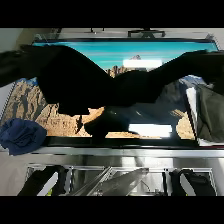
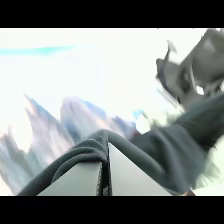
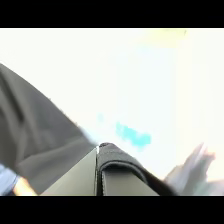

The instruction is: Fold the shirts.

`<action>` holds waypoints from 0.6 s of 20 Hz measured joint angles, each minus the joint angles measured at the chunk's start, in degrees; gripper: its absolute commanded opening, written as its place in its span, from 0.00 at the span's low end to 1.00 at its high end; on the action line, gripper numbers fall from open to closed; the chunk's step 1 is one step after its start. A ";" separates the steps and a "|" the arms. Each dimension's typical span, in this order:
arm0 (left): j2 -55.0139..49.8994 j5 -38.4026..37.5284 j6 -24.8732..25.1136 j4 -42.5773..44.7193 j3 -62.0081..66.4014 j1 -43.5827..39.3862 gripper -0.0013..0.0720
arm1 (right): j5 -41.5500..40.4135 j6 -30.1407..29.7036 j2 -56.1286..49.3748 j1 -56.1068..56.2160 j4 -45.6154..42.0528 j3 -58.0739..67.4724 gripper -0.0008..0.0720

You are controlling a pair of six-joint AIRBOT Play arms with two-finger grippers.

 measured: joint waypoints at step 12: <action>-11.26 -16.06 -1.57 7.21 0.09 5.01 0.04 | 0.52 14.40 -8.98 2.14 -13.62 -5.44 0.04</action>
